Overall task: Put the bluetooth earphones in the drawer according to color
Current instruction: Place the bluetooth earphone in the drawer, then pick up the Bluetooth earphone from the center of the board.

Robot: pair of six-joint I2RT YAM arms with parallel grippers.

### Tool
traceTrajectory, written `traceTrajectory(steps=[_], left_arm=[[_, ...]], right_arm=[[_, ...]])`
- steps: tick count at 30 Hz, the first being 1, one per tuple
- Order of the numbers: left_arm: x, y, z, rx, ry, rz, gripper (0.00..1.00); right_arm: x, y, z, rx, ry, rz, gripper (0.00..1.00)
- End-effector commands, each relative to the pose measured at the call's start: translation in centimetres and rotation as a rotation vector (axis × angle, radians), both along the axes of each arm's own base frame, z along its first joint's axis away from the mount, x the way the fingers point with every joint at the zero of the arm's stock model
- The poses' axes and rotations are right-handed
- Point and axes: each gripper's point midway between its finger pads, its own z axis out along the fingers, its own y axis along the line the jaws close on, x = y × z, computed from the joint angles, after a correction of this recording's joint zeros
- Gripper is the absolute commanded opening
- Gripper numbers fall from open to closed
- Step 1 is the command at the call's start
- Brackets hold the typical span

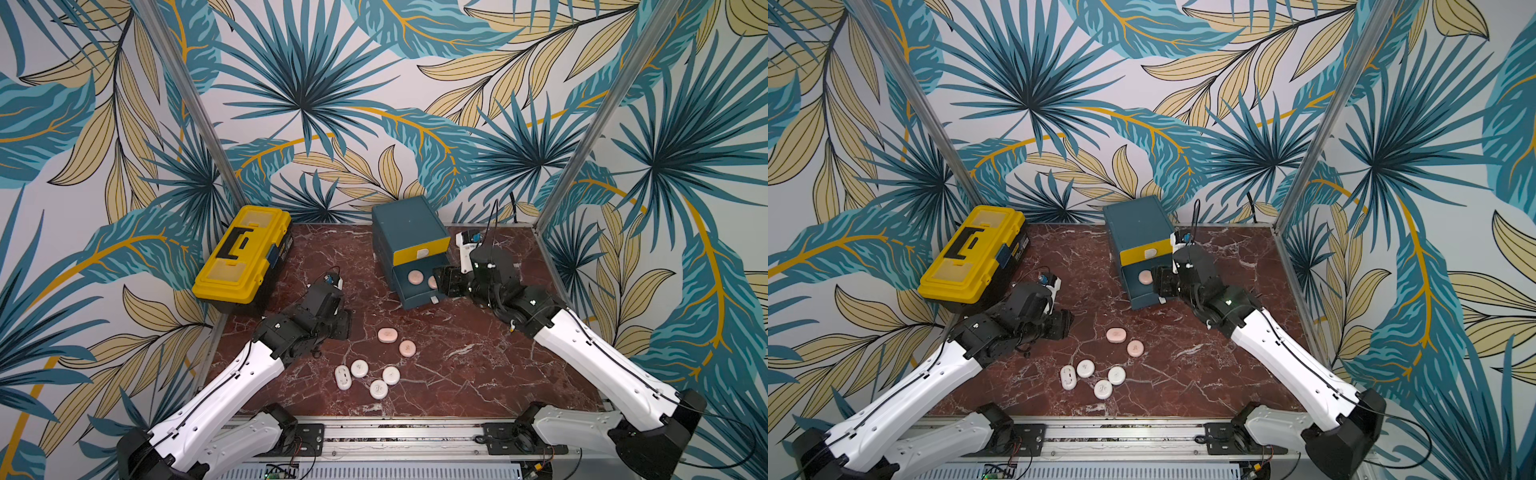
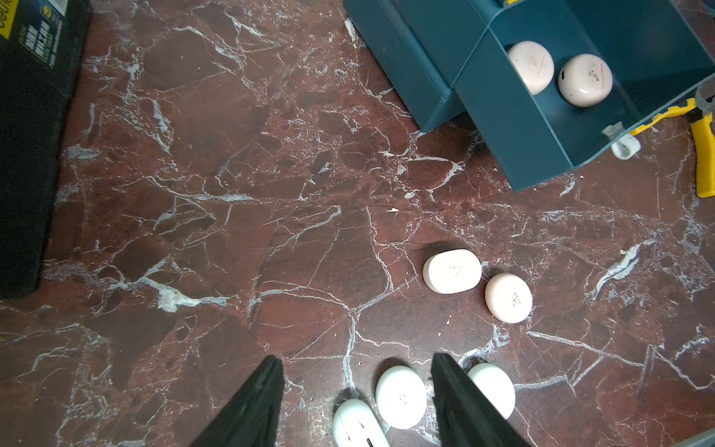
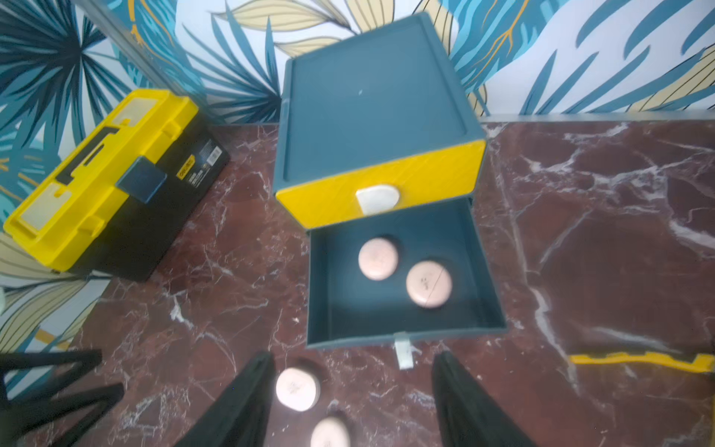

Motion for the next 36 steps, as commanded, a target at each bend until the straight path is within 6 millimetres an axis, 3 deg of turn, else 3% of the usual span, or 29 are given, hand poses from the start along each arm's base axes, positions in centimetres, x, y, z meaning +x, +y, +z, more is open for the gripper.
traceTrajectory(steps=[1,6,13,18,22,36], left_arm=[[0.0,-0.1,-0.4,-0.007,0.007,0.0,0.66],[0.0,-0.2,-0.6,-0.015,0.015,0.003,0.7],[-0.1,0.1,-0.5,-0.023,-0.004,0.017,0.7],[-0.2,0.4,-0.3,-0.02,-0.009,0.024,0.7],[-0.5,0.9,-0.1,-0.008,-0.017,0.034,0.7],[-0.4,1.0,-0.2,-0.011,-0.036,0.034,0.71]], right_arm=[[-3.4,0.4,-7.5,-0.111,0.157,0.001,0.71],[-6.8,1.6,-13.6,-0.13,0.261,0.03,0.75],[-7.9,4.1,-19.3,-0.177,0.379,0.066,0.76],[-7.3,7.0,-21.1,-0.24,0.424,0.105,0.76],[-7.1,8.3,-22.4,-0.292,0.462,0.105,0.76],[-7.5,7.2,-24.9,-0.417,0.526,0.059,0.76]])
